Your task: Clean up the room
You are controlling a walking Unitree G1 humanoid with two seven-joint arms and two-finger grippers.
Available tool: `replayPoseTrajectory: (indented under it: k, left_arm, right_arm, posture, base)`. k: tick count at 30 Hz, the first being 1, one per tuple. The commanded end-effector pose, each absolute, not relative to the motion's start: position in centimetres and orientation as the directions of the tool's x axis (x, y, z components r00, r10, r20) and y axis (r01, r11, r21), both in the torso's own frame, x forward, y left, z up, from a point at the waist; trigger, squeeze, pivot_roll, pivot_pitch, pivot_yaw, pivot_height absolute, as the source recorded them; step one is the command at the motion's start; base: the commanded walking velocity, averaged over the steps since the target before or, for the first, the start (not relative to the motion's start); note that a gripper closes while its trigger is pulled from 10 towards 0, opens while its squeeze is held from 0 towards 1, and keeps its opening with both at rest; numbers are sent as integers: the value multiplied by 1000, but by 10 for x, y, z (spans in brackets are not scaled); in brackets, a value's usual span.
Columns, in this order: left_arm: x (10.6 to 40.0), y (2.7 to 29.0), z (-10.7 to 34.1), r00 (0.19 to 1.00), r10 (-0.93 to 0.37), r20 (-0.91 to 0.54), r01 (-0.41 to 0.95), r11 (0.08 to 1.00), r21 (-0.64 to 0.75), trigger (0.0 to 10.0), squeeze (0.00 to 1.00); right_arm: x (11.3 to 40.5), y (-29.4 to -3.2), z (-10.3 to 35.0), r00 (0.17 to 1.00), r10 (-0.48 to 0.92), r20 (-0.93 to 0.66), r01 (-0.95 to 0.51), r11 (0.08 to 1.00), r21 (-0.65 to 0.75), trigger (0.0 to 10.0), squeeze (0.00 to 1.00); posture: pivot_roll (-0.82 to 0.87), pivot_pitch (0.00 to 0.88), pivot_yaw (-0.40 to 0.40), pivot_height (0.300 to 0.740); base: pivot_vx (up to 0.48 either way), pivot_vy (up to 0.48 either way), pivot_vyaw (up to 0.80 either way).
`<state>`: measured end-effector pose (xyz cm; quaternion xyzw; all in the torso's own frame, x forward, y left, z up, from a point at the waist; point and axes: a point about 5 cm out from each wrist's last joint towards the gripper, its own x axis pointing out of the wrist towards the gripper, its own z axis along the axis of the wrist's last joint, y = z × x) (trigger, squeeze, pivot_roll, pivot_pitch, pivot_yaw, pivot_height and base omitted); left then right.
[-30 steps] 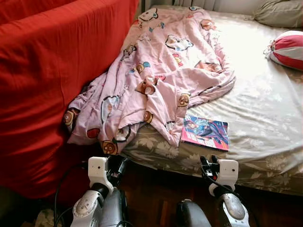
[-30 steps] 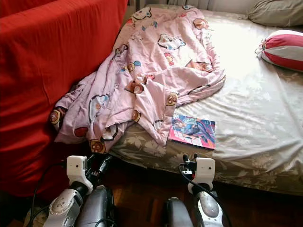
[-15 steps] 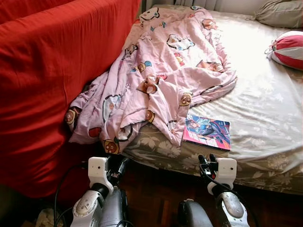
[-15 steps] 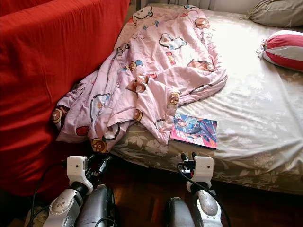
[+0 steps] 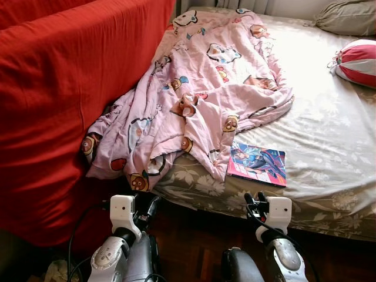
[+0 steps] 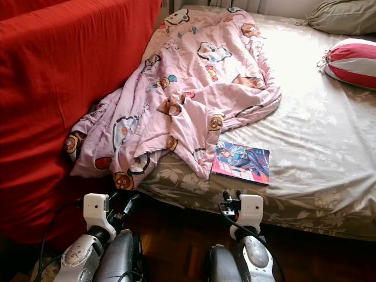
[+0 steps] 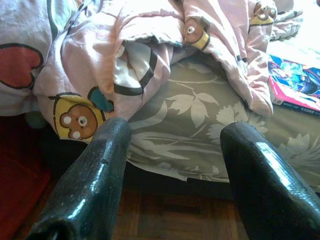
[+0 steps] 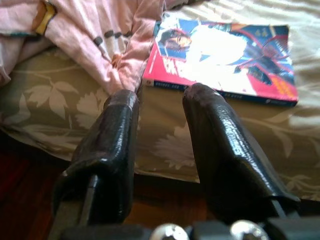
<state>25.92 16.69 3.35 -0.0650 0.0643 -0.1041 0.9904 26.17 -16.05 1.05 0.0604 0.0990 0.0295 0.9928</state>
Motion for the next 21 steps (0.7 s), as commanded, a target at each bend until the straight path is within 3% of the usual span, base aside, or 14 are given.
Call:
replayPoseTrajectory:
  k: [1, 16, 21]
  left_arm:
    - [256, 167, 30, 968, -213, -130, 193, 969, -152, 10000, 0]
    - [256, 169, 29, 968, -203, -147, 184, 974, -135, 10000, 0]
    - [256, 168, 28, 968, -204, -148, 185, 973, -135, 10000, 0]
  right_arm:
    - [255, -163, 3, 973, 63, -222, -36, 992, 125, 10000, 0]
    - [255, -165, 9, 982, 53, -183, -30, 992, 124, 10000, 0]
    - [255, -163, 9, 982, 61, -178, -42, 993, 111, 10000, 0]
  posture:
    - [-11, 202, -38, 583]
    - [-15, 213, -34, 583]
    - [-13, 212, -33, 583]
  base:
    - [0, 0, 0]
    - [0, 0, 0]
    - [244, 0, 0]
